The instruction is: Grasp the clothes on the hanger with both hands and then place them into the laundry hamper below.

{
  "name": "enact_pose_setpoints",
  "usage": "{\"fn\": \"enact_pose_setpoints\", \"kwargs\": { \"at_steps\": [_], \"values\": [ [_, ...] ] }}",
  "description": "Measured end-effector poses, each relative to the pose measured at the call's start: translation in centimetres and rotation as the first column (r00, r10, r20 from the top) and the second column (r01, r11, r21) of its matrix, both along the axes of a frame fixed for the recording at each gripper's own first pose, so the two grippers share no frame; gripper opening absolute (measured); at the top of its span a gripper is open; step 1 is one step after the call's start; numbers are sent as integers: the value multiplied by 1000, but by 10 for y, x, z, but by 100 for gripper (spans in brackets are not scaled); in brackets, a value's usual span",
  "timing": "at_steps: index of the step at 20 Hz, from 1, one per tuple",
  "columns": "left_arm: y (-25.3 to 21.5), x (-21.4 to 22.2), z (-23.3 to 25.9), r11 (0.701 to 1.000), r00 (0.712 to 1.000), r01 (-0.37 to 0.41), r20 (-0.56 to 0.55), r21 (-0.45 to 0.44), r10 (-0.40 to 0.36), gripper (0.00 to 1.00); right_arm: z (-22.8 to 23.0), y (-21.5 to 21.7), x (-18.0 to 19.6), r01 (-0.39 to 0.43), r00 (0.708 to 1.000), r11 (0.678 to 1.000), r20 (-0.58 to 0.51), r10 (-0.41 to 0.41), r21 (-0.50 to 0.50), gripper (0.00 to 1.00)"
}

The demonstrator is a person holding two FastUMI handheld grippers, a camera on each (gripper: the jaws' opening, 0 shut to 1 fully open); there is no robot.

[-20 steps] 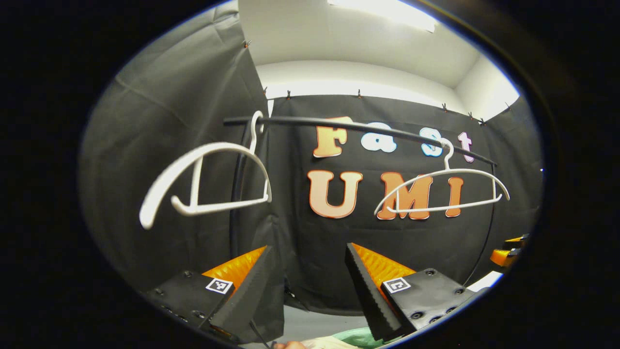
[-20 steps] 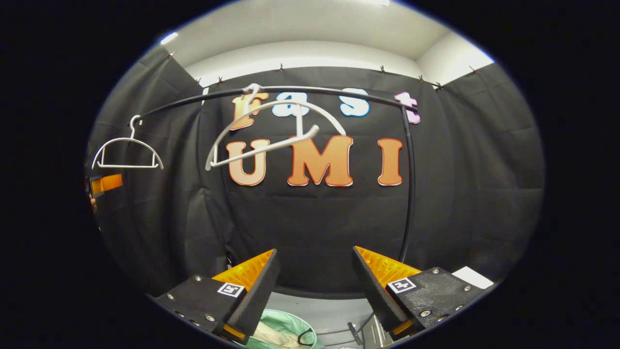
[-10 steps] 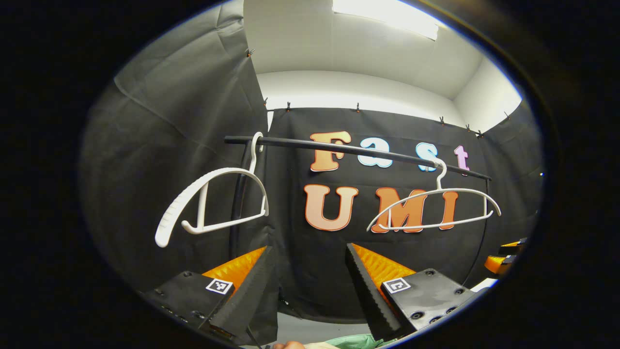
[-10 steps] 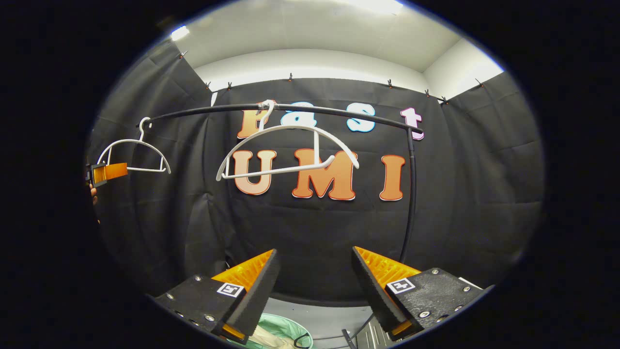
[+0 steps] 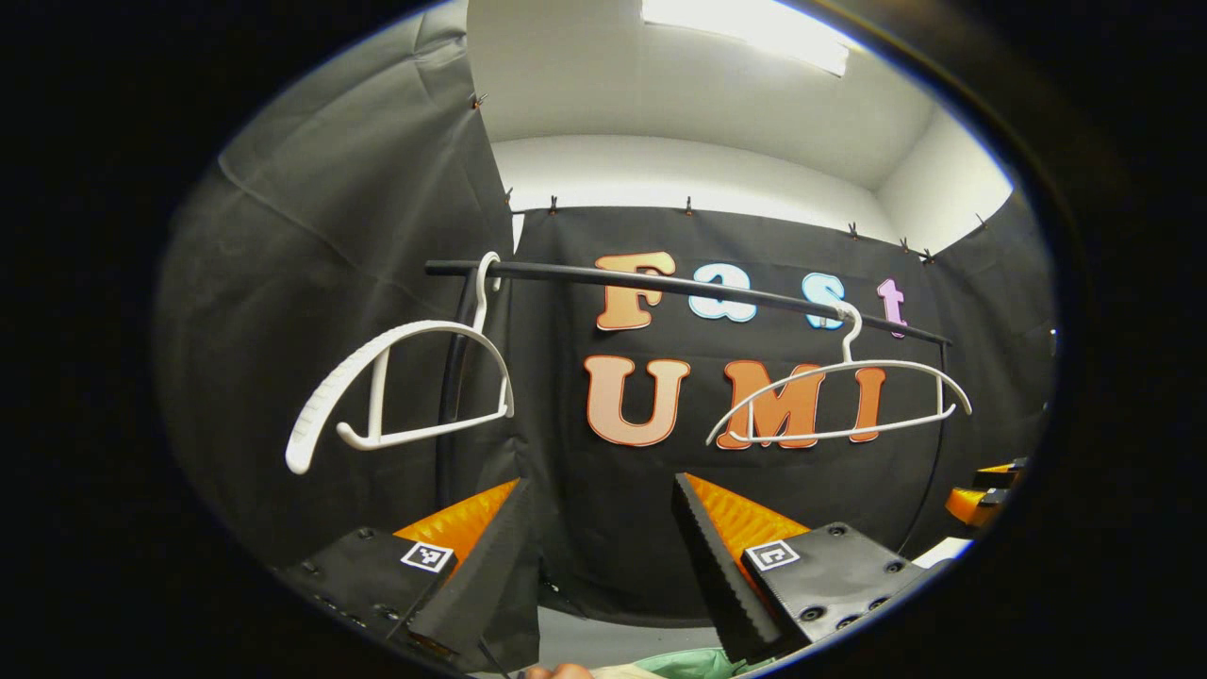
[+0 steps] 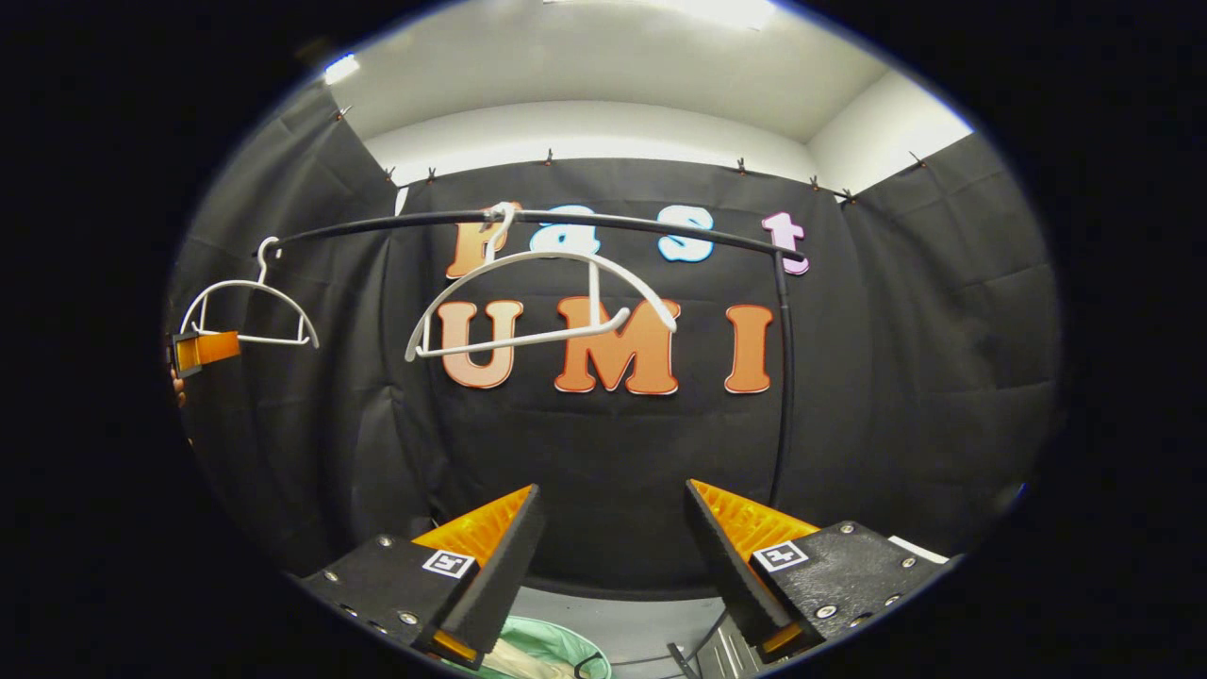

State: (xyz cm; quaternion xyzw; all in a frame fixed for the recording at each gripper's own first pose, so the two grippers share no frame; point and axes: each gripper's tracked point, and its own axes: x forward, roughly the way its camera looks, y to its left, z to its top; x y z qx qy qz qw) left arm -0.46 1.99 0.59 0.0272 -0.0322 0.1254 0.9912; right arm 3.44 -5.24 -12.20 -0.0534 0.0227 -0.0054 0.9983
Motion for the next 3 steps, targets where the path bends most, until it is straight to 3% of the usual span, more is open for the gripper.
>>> {"fn": "enact_pose_setpoints", "kwargs": {
  "at_steps": [1, 3],
  "values": [
    [-1, 1, 0, 1000, 1000, 0, -1, -1, 0, 93, 1, 1, 0, -3, 1000, 1000, 3, 3, 6, 95],
    [-4, 2, 0, 1000, 1000, 3, -1, -2, -3, 97, 0, 2, 0, -5, 1000, 1000, 7, 5, 8, 92]
  ]
}}
